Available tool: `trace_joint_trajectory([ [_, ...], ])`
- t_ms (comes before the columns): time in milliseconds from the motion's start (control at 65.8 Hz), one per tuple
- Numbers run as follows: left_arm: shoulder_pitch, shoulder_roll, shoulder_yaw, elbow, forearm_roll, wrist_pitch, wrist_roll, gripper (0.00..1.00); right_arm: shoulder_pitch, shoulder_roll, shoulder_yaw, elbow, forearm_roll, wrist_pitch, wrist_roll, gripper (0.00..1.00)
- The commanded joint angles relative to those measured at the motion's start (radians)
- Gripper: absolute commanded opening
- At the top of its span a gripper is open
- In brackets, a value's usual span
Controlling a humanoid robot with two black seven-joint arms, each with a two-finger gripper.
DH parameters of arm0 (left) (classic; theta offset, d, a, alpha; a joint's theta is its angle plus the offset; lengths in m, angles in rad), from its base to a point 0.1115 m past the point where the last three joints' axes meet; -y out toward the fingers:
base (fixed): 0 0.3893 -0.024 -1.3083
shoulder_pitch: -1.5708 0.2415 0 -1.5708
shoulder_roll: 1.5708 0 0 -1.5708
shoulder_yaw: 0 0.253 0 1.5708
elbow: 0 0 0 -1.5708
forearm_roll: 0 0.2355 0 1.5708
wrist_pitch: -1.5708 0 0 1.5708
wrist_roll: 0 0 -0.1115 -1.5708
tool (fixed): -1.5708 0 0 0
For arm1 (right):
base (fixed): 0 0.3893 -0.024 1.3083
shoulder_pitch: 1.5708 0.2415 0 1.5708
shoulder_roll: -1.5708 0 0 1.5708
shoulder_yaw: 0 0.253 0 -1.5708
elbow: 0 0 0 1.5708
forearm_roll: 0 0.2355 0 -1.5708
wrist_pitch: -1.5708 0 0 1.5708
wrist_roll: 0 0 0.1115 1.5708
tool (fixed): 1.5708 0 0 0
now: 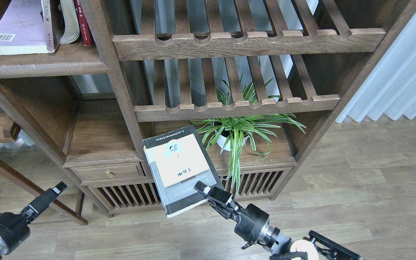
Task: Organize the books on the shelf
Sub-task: 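Grasp the green-covered book with the right gripper and pull it out, then pass the green-covered book from the right gripper to the left gripper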
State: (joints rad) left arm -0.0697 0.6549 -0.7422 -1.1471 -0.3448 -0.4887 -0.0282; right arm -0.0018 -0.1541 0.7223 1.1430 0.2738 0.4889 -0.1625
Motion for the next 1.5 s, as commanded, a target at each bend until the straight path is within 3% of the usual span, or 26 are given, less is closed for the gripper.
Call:
trace_joint_trajectory([
  [0, 0.002, 0.005, 0.073, -0.080, -0.062, 0.000, -0.039, 1.00, -0.015, 0.028, 0.012, -0.008, -0.021, 0.000, -0.012, 0.04],
  [167, -0.002, -0.015, 0.112, -0.149, -0.063, 0.000, -0.093, 1.00, -0.032, 0.097, 0.011, -0.023, -0.053, 0.000, -0.031, 0.04],
  [350, -0.002, -0.054, 0.122, -0.168, -0.063, 0.000, -0.094, 1.00, -0.038, 0.154, 0.012, -0.035, -0.058, 0.000, -0.043, 0.04],
  [821, -0.002, -0.159, 0.139, -0.186, -0.043, 0.000, -0.087, 0.99, -0.052, 0.154, 0.002, -0.049, -0.090, 0.000, -0.051, 0.04],
  [1064, -0.005, -0.201, 0.193, -0.172, -0.011, 0.000, -0.091, 0.90, -0.060, 0.154, -0.001, -0.049, -0.097, 0.000, -0.057, 0.04],
  [1246, -0.007, -0.199, 0.221, -0.168, -0.011, 0.000, -0.090, 0.78, -0.064, 0.154, -0.004, -0.049, -0.102, 0.000, -0.060, 0.04],
  [1276, -0.007, -0.201, 0.224, -0.168, -0.011, 0.000, -0.091, 0.70, -0.067, 0.154, -0.004, -0.048, -0.102, 0.000, -0.060, 0.04],
  [1428, -0.016, -0.202, 0.222, -0.168, -0.011, 0.000, -0.091, 0.53, -0.070, 0.154, -0.004, -0.048, -0.104, 0.000, -0.061, 0.04],
  [1489, -0.028, -0.207, 0.222, -0.168, -0.011, 0.000, -0.090, 0.39, -0.076, 0.154, -0.004, -0.048, -0.104, 0.000, -0.063, 0.04],
])
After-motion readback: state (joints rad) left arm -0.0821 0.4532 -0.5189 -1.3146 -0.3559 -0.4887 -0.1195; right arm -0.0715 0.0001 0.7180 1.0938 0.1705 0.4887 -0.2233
